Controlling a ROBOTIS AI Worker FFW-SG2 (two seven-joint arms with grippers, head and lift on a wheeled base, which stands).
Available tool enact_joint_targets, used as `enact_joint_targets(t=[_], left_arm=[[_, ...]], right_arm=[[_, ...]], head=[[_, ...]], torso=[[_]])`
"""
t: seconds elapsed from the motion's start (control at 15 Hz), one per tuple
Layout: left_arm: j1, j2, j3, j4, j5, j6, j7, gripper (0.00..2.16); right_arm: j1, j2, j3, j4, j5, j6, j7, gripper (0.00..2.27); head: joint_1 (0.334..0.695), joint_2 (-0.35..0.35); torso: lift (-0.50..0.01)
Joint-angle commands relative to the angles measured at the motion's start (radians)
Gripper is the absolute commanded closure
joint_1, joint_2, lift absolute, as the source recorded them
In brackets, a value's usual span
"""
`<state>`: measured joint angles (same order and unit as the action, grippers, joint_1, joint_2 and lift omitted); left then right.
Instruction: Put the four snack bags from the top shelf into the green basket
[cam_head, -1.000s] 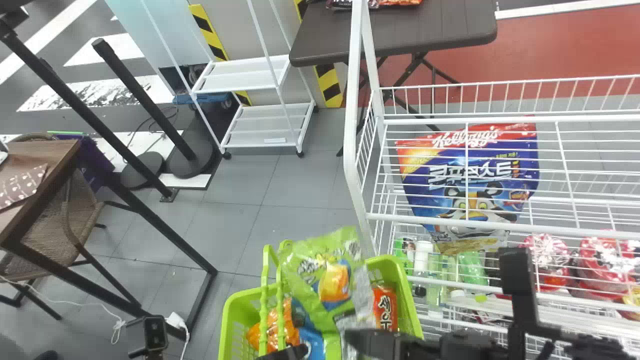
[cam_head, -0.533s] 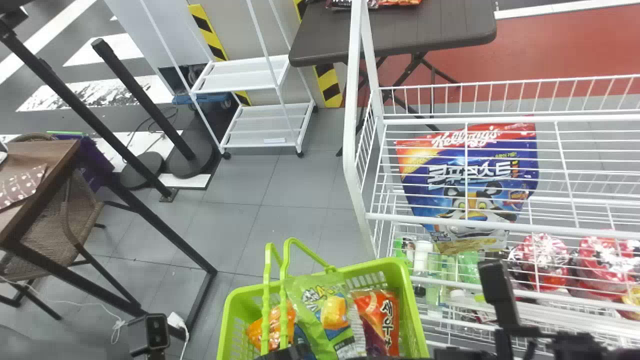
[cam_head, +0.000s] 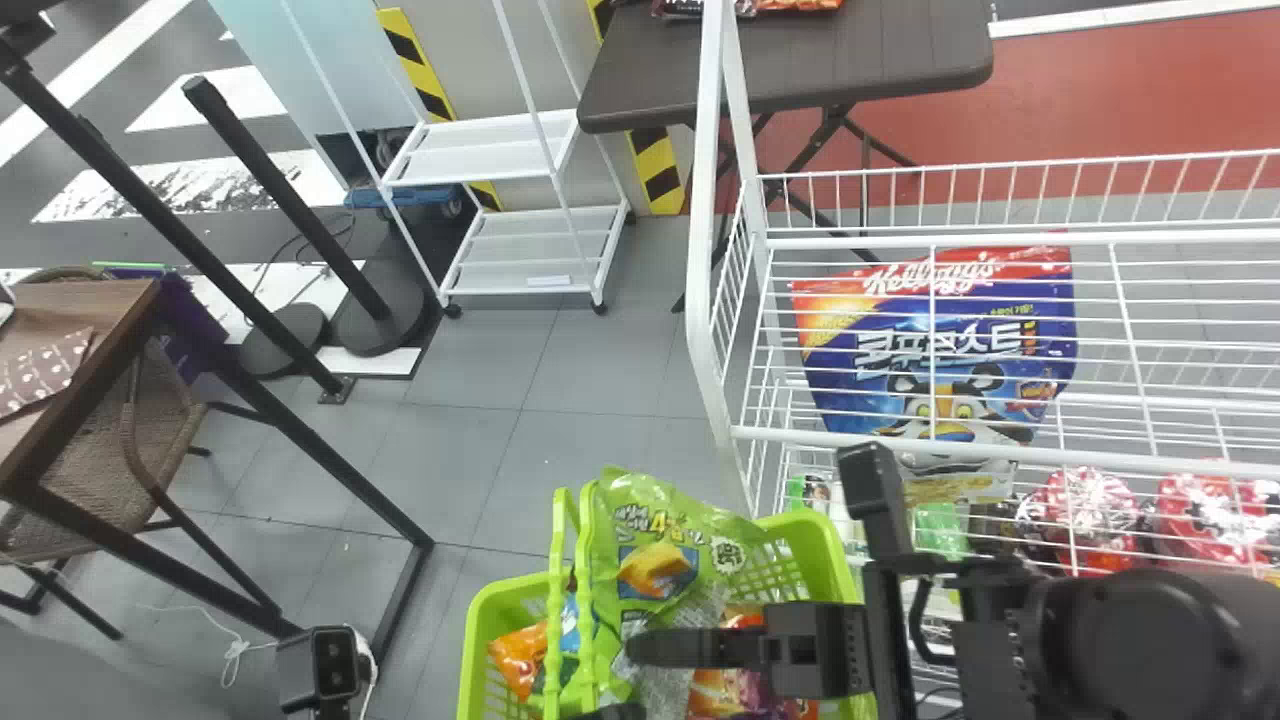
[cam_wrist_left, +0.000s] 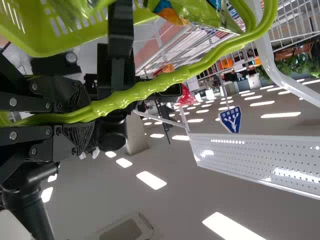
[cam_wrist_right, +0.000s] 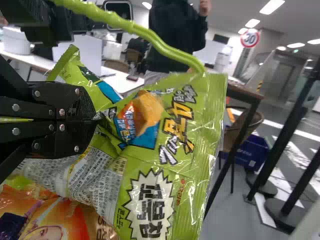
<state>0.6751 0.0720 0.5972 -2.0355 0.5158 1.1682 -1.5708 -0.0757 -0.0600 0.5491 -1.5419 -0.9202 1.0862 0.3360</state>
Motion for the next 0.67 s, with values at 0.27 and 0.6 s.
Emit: enact_joint_targets(t=[0.27,0.6], left_arm=[[-0.005,0.002,-0.002,0.001,0.001,0.000,-0.010,2.15],[-0.008,0.003,0.006,0.009,0.001,-0.003,-0.010,2.15]], right_arm=[[-0.058,0.002,0.052,0.011,-0.005,0.211,-0.037,0.99],[0.022,-0.024,-0.106,-0.207,0.029,0.367,-0.043,0.06]], head=[[0.695,0.350],[0.695,0.350]], torso=[[0.000],[0.000]])
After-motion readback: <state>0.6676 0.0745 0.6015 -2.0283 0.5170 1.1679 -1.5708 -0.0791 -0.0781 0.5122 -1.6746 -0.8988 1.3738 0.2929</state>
